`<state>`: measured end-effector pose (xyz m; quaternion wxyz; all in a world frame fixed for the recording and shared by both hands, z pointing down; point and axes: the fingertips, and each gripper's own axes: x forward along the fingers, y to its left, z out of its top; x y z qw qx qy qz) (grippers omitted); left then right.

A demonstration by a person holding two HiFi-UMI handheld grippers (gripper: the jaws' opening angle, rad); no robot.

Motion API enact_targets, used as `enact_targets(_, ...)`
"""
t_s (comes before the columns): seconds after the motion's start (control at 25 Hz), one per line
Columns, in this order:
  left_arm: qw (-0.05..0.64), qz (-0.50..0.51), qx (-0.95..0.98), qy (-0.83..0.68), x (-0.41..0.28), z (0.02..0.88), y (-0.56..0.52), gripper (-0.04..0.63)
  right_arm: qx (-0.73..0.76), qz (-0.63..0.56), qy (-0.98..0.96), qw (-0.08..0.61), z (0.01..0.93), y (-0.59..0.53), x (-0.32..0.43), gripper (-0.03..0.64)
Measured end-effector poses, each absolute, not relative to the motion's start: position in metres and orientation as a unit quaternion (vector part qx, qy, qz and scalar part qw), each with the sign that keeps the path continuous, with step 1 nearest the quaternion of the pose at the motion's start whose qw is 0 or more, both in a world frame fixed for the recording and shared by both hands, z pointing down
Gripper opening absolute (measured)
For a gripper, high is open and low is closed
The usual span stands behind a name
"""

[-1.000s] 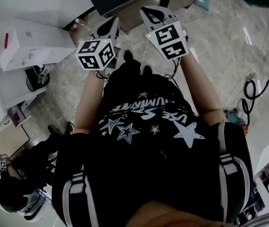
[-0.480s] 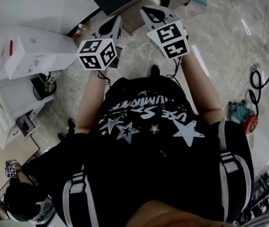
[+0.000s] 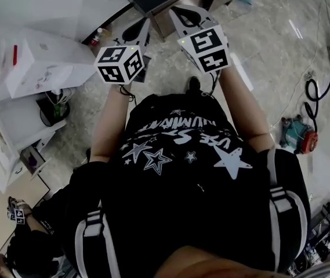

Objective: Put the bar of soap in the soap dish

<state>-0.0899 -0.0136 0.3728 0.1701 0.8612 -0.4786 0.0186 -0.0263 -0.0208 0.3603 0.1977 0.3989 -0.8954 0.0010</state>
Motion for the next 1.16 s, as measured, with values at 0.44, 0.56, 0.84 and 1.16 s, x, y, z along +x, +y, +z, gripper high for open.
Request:
enact_targets(0.44,0.175,0.012,0.878,-0.445,-0.118,0.376,0.005,0.011,0.442,0.007,-0.872,0.212,0.368,0.009,-0.056,0.006)
enact_targets(0.56,0.172,0.012,0.882,-0.438,-0.118,0.375,0.013,0.011,0.453,0.011,-0.867,0.206,0.369,0.018,-0.055,0.007)
enact_targets(0.84,0.171,0.014,0.888,-0.427,-0.123,0.374,0.025,0.011,0.472,0.03,-0.859,0.197,0.372,0.034,-0.056,0.006)
enact_targets(1.16,0.183,0.015,0.887,-0.423,-0.134,0.381,0.025,0.011,0.483,0.038,-0.853,0.195,0.376,0.033,-0.061,0.006)
